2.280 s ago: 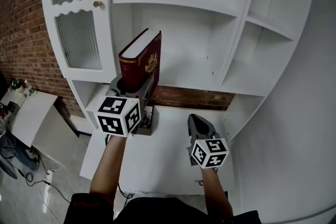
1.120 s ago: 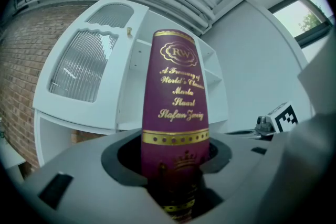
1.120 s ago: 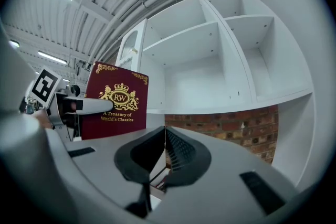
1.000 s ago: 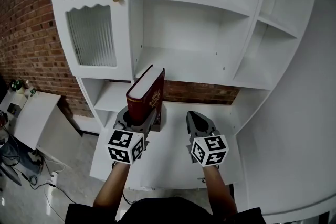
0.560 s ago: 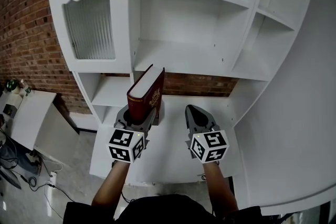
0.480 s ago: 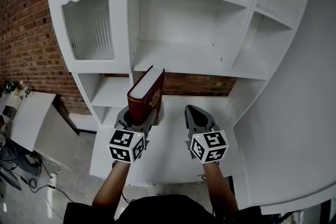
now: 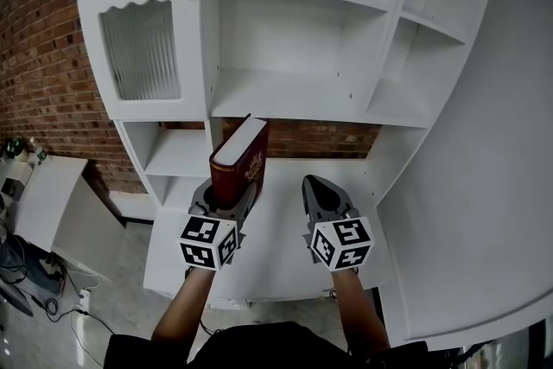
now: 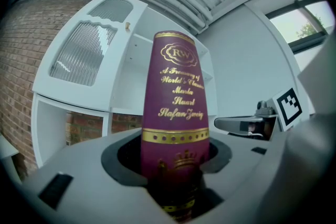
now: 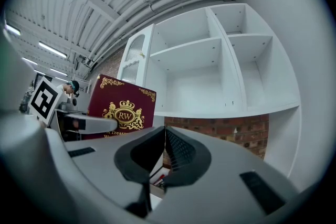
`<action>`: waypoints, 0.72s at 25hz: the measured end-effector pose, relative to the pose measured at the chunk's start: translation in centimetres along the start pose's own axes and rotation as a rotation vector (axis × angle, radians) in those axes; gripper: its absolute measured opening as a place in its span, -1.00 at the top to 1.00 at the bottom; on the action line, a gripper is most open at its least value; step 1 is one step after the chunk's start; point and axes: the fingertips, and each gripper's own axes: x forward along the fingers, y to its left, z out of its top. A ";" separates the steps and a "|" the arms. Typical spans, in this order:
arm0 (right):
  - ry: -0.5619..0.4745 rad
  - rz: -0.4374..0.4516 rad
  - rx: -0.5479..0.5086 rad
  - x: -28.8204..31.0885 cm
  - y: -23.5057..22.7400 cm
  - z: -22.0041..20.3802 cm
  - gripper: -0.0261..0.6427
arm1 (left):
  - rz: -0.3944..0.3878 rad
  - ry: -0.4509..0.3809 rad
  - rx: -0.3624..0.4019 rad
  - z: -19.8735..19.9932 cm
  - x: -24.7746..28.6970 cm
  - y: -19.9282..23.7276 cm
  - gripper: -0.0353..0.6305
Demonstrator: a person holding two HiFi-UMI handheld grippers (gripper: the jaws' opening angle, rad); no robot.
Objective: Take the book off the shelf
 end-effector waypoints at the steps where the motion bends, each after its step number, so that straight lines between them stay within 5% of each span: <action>1: 0.000 -0.002 0.001 -0.4 -0.1 0.0 0.86 | -0.002 -0.001 -0.001 0.0 -0.1 -0.4 0.18; 18: -0.006 0.014 0.018 -7.4 -1.5 0.2 0.86 | 0.015 -0.010 0.003 0.4 -2.8 -7.5 0.18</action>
